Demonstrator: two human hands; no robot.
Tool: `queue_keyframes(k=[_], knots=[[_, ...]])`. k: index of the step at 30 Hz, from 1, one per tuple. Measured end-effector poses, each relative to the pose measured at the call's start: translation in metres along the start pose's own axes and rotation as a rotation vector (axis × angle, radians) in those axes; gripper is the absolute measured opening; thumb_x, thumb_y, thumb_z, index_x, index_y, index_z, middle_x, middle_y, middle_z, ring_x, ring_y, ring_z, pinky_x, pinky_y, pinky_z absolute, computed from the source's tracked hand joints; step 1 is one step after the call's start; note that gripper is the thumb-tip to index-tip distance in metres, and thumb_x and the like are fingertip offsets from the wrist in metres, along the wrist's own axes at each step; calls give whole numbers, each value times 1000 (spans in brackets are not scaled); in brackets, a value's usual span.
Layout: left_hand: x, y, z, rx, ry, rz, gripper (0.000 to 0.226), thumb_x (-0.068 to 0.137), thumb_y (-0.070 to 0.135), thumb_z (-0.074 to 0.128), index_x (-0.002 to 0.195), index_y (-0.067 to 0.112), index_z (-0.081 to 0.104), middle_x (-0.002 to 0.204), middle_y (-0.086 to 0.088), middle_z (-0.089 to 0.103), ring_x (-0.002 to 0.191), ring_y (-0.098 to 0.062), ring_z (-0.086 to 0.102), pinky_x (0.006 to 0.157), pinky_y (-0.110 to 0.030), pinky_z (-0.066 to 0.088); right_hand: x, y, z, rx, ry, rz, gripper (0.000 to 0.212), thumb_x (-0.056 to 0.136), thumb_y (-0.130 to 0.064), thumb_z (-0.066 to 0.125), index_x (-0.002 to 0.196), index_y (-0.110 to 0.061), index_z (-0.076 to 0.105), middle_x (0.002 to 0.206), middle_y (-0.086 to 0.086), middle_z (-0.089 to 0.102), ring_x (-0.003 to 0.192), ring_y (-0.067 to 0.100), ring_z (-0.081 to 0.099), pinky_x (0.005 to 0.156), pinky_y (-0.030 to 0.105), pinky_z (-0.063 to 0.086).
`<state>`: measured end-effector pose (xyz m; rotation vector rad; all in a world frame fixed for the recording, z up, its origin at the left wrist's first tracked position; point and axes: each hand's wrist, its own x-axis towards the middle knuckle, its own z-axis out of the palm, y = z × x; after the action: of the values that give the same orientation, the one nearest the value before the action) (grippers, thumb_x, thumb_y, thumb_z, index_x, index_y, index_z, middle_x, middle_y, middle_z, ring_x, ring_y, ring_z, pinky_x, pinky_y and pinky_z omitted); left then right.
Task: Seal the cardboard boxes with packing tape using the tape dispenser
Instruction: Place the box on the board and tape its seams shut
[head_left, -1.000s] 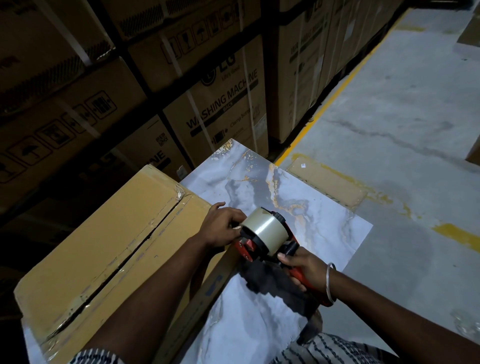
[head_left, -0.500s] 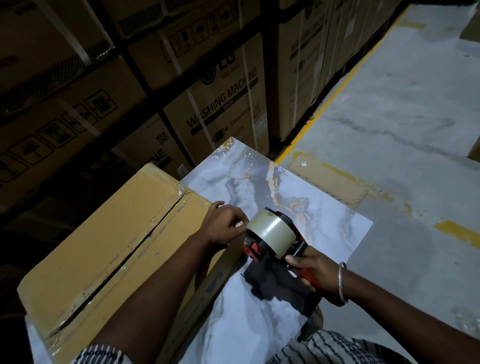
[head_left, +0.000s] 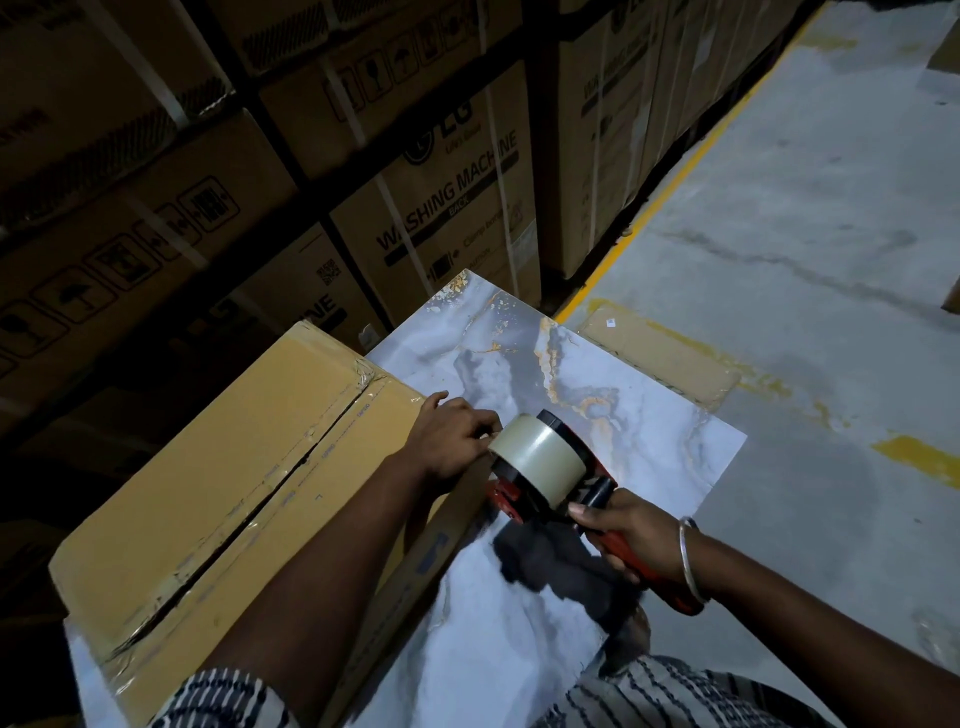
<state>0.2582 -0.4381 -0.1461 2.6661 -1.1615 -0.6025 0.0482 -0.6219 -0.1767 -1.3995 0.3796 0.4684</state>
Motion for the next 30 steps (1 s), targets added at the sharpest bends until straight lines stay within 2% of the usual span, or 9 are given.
queue_keyframes(k=[6, 8, 10, 12, 16, 21, 23, 27, 30], knots=[[4, 4, 5, 64, -4, -43, 54, 67, 44, 45, 117, 23, 52, 90, 14, 58, 114, -17, 52, 116, -41, 10, 4, 2, 2, 34, 40, 14, 77, 75, -60, 72, 55, 7, 38, 46, 10, 37, 36, 22, 30, 43, 26, 28], [4, 3, 3, 29, 1, -46, 61, 67, 45, 46, 125, 24, 49, 97, 14, 64, 117, -17, 52, 116, -41, 9, 3, 3, 3, 33, 22, 15, 84, 73, -63, 70, 59, 13, 39, 46, 11, 39, 37, 23, 31, 43, 27, 28], [3, 1, 5, 58, 4, 3, 59, 73, 47, 43, 128, 34, 59, 113, 15, 68, 122, -13, 47, 118, -45, 4, 4, 5, 2, 24, 19, 12, 87, 72, -65, 70, 62, 16, 40, 47, 11, 40, 38, 23, 32, 43, 27, 29], [3, -1, 7, 38, 7, 26, 51, 77, 47, 42, 120, 40, 68, 122, 20, 66, 123, -9, 42, 118, -48, -4, 4, 3, 2, 30, 4, 6, 78, 76, -62, 69, 60, 10, 44, 46, 11, 41, 38, 23, 32, 43, 27, 29], [7, -4, 12, -22, 47, -13, 17, 87, 35, 61, 97, 39, 73, 106, 17, 68, 122, -5, 45, 117, -45, -11, 3, 0, 2, 48, 3, -7, 60, 96, -42, 63, 43, -17, 50, 43, 9, 40, 38, 22, 32, 45, 30, 27], [3, -4, 14, -10, 112, 0, 10, 87, 25, 65, 89, 31, 73, 94, 19, 64, 117, -4, 49, 119, -44, -6, 12, 2, 6, 45, 14, 9, 51, 82, -48, 68, 51, -12, 51, 45, 9, 39, 36, 23, 32, 43, 29, 29], [3, -4, 16, -14, 124, 11, 11, 86, 24, 65, 88, 31, 73, 93, 22, 61, 118, -4, 51, 118, -44, -4, 15, 2, 7, 39, 36, 17, 55, 83, -48, 70, 54, -7, 47, 44, 9, 39, 36, 23, 32, 44, 29, 30], [4, -6, 16, -7, 116, 22, 14, 85, 23, 65, 94, 26, 75, 103, 17, 68, 120, -7, 52, 118, -42, -3, 22, 1, 9, 46, 60, 23, 63, 95, -35, 66, 40, -18, 42, 39, 7, 37, 34, 22, 31, 47, 31, 28], [4, -6, 14, -1, 105, 28, 17, 87, 31, 62, 96, 25, 75, 108, 14, 70, 121, -7, 53, 117, -41, -4, 25, 3, 7, 55, 44, 37, 63, 89, -45, 71, 42, -14, 42, 40, 8, 38, 35, 22, 32, 47, 32, 28]])
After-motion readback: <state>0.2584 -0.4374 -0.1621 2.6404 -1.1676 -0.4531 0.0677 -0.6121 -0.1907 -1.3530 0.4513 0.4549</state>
